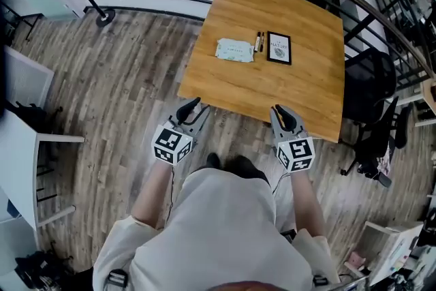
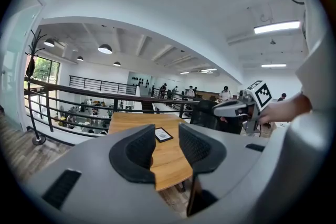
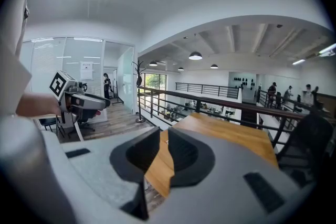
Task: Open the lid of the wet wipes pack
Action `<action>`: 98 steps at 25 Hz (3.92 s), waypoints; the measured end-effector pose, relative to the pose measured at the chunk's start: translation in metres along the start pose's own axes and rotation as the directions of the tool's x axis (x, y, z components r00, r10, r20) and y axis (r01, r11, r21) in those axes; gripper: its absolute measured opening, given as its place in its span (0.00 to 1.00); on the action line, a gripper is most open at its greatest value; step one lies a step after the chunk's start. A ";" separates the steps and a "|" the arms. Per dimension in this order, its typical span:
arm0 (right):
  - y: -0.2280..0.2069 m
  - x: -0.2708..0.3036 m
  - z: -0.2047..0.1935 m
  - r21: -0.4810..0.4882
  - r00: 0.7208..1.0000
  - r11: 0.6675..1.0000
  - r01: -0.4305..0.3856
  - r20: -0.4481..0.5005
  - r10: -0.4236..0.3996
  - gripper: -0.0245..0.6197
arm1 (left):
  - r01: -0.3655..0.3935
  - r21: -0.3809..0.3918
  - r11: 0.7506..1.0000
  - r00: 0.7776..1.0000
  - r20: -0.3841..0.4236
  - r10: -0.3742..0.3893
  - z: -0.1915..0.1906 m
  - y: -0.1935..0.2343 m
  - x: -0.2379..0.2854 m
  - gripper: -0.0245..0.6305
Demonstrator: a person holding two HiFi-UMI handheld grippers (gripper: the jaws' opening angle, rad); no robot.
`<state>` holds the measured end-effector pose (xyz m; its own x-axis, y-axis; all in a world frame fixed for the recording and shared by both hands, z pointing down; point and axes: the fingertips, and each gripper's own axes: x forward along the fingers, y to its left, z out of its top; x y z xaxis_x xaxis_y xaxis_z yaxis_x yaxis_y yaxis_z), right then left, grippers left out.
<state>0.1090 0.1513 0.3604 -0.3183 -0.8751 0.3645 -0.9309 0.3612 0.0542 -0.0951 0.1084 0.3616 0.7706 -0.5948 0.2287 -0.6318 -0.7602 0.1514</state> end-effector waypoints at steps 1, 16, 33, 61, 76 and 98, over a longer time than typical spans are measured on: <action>-0.002 0.002 -0.001 0.002 1.000 1.000 0.001 -0.004 -0.001 0.09 | 0.000 -0.002 1.000 1.000 -0.002 0.000 0.000 0.001 0.003 0.24; -0.072 0.084 -0.003 -0.002 0.993 0.994 -0.111 -0.047 0.111 0.10 | -0.059 -0.032 0.998 0.998 -0.029 0.058 0.010 0.031 0.085 0.24; -0.153 0.191 -0.022 -0.029 0.938 0.944 -0.328 -0.130 0.322 0.09 | -0.184 -0.066 0.981 0.980 -0.090 0.177 -0.003 0.066 0.197 0.25; -0.153 0.335 -0.058 -0.001 0.918 0.955 -0.296 -0.278 0.284 0.09 | 0.008 -0.061 0.998 0.971 -0.237 -0.022 -0.073 0.177 0.306 0.26; -0.131 0.405 -0.121 -0.051 0.874 0.949 -0.312 -0.407 0.266 0.09 | 0.158 0.015 0.987 0.924 -0.354 -0.142 -0.150 0.220 0.372 0.27; -0.109 0.461 -0.197 -0.379 0.803 0.810 -0.447 -0.568 0.178 0.10 | 0.358 0.196 0.913 0.818 -0.537 -0.206 -0.238 0.224 0.417 0.32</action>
<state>0.0994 -0.2279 0.7055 -0.3193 -0.4559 0.8308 -0.5438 0.8061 0.2334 0.0647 -0.2483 0.7200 0.7157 -0.1900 0.6721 -0.2845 -0.9581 0.0321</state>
